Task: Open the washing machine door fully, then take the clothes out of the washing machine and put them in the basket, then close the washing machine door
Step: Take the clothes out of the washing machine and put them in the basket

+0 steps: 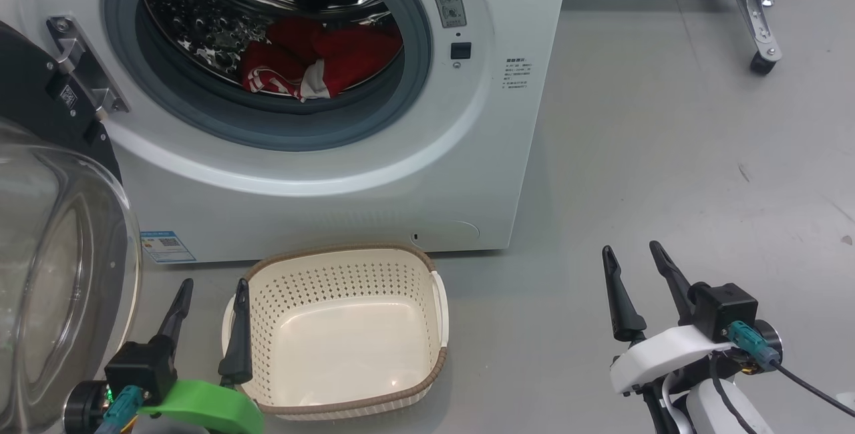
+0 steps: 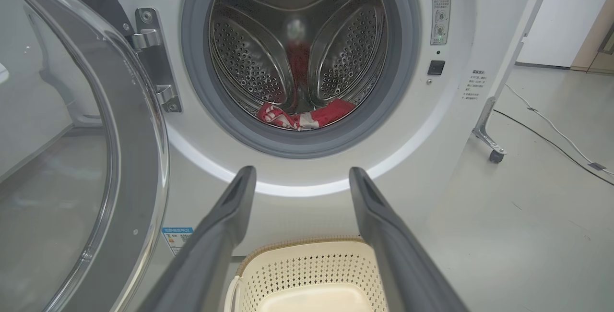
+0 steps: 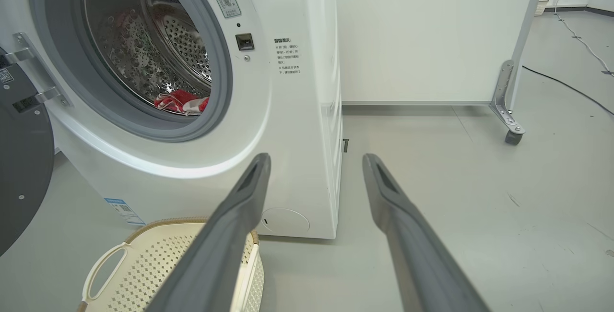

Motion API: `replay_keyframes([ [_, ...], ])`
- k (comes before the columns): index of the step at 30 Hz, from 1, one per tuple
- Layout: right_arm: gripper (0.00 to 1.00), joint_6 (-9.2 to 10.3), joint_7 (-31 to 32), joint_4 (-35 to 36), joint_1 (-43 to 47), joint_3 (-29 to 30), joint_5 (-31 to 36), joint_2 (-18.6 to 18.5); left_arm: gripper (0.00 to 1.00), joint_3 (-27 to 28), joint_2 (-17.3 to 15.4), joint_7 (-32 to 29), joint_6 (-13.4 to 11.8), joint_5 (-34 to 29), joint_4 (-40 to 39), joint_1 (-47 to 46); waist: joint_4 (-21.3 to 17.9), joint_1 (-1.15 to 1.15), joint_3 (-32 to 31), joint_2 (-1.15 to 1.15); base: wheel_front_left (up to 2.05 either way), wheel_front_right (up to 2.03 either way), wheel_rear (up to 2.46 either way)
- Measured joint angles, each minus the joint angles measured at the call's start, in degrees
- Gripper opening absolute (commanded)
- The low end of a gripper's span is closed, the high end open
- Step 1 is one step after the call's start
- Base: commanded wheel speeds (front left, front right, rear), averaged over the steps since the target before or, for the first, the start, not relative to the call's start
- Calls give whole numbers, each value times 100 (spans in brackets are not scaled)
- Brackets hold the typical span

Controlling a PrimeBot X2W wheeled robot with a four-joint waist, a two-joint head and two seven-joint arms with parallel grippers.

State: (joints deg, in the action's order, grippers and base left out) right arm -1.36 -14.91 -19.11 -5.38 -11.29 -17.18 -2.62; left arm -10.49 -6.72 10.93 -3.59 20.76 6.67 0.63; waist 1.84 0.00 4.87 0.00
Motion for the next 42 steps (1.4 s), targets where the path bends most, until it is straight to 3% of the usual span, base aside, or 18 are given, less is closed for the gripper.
replay_keyframes([
  [42, 100, -30, 0, -62, -34, -34, 246, 0, 100, -75, -8, -33, -24, -22, 22, -43, 1, 0, 211, 0, 7, -7, 0],
])
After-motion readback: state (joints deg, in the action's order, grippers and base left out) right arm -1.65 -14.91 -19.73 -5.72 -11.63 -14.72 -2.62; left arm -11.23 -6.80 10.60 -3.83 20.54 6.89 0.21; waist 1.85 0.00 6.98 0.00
